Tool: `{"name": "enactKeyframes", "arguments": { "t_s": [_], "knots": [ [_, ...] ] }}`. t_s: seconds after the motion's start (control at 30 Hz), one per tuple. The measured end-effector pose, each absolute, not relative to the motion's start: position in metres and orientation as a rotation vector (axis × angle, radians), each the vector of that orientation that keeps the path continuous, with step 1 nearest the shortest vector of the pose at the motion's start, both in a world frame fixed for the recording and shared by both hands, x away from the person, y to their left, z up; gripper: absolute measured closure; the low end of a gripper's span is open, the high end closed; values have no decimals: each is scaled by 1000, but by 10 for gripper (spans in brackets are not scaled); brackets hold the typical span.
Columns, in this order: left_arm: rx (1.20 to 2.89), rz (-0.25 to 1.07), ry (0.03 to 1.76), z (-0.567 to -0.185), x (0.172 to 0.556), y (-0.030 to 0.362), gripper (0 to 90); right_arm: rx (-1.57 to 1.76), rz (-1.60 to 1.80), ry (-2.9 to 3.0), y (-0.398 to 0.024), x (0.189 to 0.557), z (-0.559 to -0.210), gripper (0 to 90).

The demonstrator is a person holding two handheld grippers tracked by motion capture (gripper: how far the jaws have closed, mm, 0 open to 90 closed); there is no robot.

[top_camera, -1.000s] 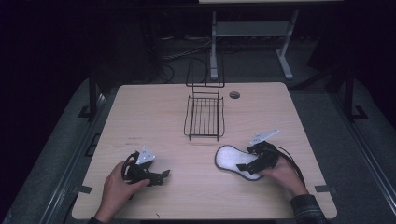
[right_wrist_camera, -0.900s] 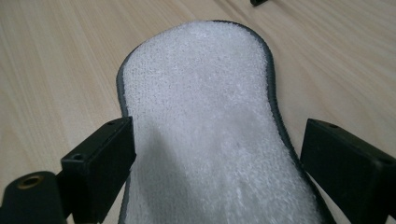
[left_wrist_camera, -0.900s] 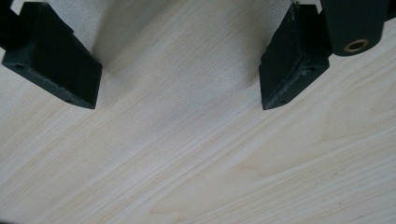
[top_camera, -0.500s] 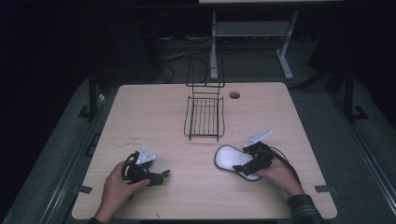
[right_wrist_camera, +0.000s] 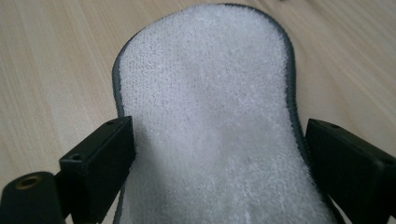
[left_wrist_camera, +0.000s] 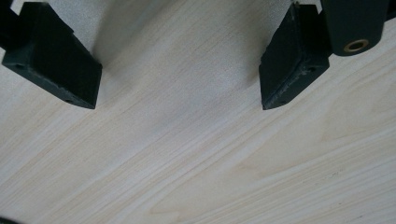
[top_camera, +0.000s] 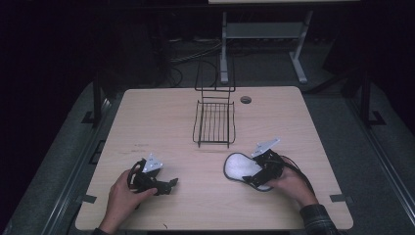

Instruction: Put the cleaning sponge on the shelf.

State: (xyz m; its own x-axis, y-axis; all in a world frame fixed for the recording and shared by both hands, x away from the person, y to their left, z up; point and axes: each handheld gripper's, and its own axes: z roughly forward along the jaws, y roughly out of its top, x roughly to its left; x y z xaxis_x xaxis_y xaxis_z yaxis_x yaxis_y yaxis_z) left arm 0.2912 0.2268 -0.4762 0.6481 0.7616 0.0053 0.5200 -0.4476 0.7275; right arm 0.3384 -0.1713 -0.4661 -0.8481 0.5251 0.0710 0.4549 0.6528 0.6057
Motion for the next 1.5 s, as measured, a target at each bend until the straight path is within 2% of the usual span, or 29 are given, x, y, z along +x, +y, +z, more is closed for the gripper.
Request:
{"name": "enactKeyframes", "arguments": {
  "t_s": [0.23,0.6,0.87,1.07,1.5],
  "knots": [
    [2152,435,991,-476,291,227,124,827,965,2772,-171,340,-467,97],
    [2152,435,992,-476,291,227,124,823,943,2761,-170,337,-461,172],
    [2152,435,991,-476,291,227,124,813,969,2720,-176,334,-452,309],
    [2152,435,991,-476,291,227,124,812,1045,2670,-183,332,-443,484],
    [2152,435,991,-476,291,227,124,863,1162,2649,-194,331,-433,661]
  ]
}}
